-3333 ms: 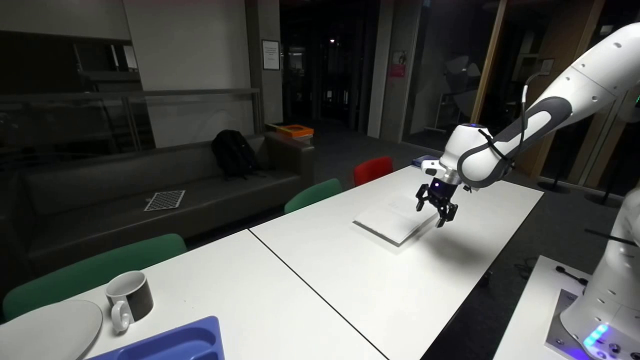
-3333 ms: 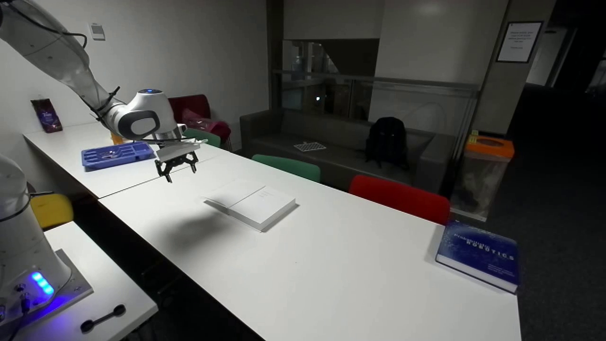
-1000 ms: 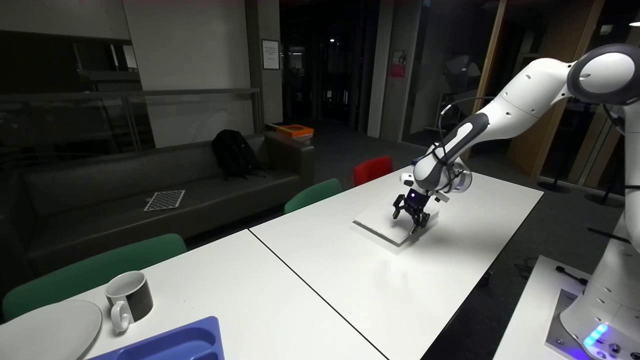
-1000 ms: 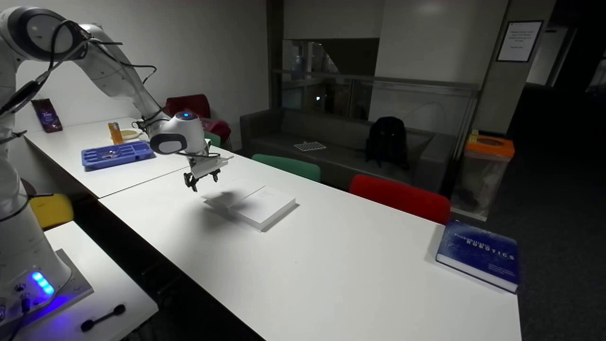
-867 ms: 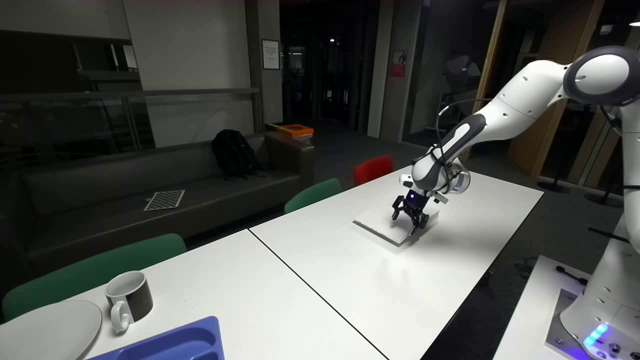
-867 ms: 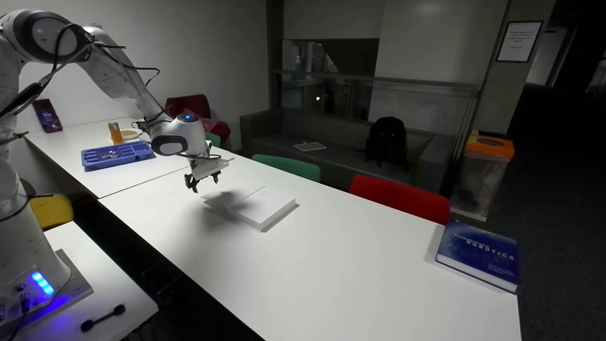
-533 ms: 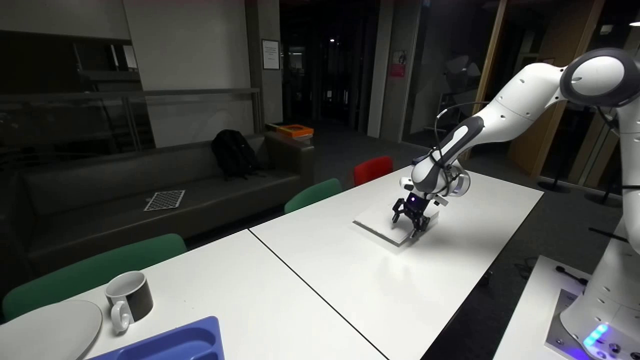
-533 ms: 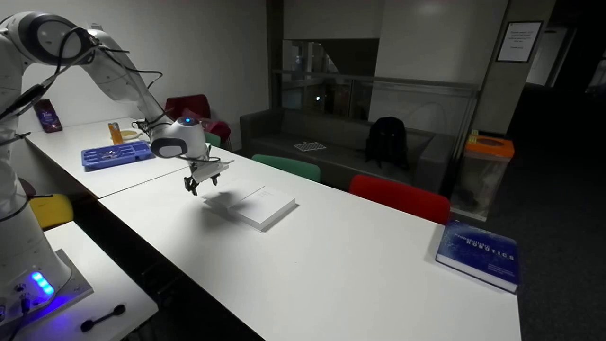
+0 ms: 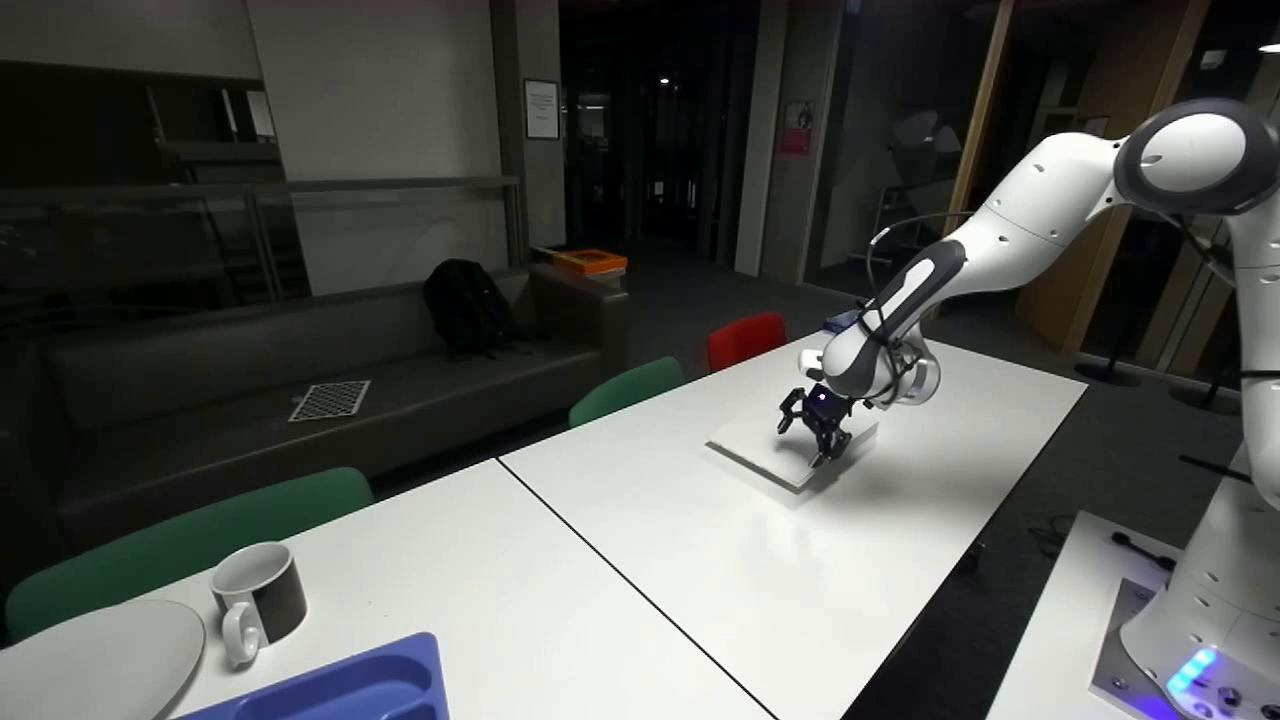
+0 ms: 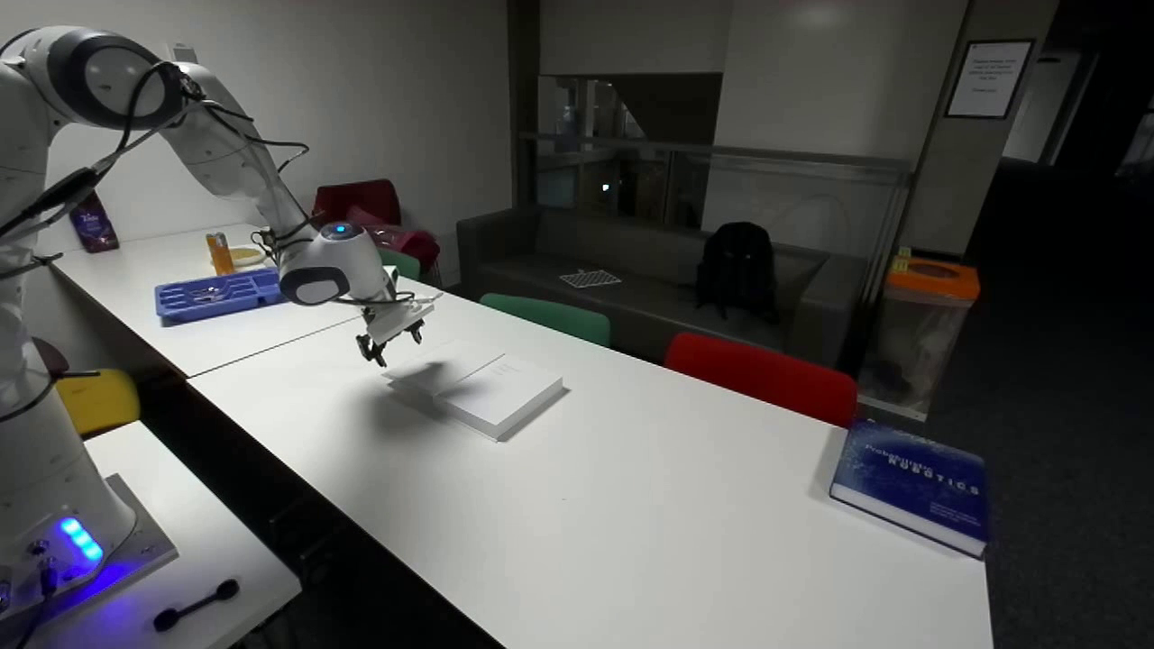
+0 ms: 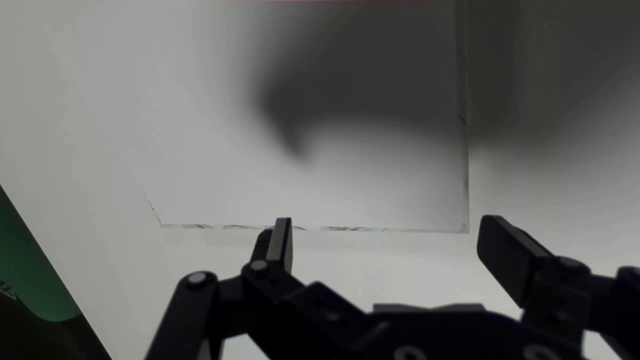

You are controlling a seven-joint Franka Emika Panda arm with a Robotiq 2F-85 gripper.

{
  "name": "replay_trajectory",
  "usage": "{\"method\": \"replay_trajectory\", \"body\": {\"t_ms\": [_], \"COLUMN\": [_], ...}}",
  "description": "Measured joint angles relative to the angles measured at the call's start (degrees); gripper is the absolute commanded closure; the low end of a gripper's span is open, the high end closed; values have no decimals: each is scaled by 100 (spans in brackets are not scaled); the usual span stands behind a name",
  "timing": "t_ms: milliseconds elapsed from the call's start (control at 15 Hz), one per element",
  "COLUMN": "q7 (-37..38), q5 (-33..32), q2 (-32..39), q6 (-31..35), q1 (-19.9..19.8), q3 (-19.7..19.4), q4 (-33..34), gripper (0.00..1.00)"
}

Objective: Close the book

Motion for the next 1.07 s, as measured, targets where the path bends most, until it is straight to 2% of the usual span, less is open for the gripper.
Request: {"method": "replay_trajectory", "body": {"t_ms": [1067], "q7": [80], "q5": [-5], "q2": [49], "q6": [168], "q1": [-127], "q3": [168], "q4": [39], "gripper": [0]}}
